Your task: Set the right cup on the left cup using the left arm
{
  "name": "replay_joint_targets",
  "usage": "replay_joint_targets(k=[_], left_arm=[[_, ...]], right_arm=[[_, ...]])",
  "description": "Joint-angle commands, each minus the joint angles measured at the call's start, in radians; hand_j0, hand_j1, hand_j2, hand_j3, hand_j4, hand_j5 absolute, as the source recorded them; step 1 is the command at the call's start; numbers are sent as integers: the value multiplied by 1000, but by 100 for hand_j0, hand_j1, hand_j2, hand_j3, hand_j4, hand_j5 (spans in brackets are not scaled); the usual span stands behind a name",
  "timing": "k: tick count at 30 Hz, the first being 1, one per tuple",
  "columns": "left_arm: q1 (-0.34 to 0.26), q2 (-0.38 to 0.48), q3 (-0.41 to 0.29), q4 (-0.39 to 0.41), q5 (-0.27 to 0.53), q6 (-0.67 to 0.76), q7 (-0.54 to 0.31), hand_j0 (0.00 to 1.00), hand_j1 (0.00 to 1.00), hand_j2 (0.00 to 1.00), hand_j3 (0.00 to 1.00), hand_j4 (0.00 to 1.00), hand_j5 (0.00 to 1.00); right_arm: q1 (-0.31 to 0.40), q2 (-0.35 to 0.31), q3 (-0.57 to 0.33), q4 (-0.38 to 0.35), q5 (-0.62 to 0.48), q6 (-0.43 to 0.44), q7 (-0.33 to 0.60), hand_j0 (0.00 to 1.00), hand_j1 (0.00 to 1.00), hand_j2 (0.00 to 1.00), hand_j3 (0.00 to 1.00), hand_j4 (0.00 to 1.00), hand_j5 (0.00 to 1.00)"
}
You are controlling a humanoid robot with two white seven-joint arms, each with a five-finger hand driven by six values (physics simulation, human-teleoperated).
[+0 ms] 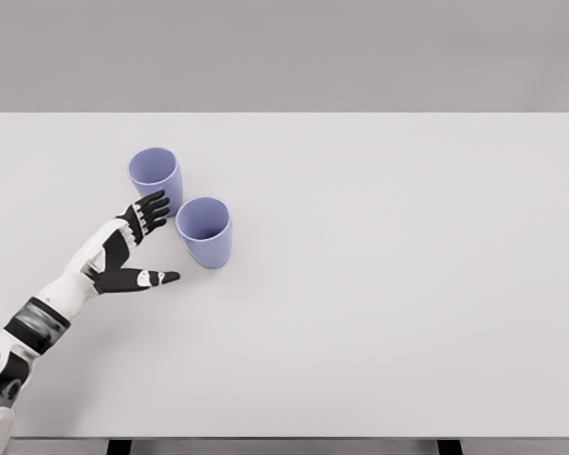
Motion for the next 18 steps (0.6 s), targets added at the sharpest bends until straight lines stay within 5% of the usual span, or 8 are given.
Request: replay_joint_targets(k=[1, 18], left_arm=[[0, -5, -2, 4, 3, 12, 0, 100, 100, 100, 100, 100, 100], [-29, -14, -29, 27, 1, 15, 0, 100, 100, 100, 100, 100, 100]], right_arm=[[0, 0, -1, 0, 0, 0, 0, 100, 100, 100, 100, 100, 100], [0, 0, 0, 0, 1, 0, 1, 100, 100, 100, 100, 100, 100]])
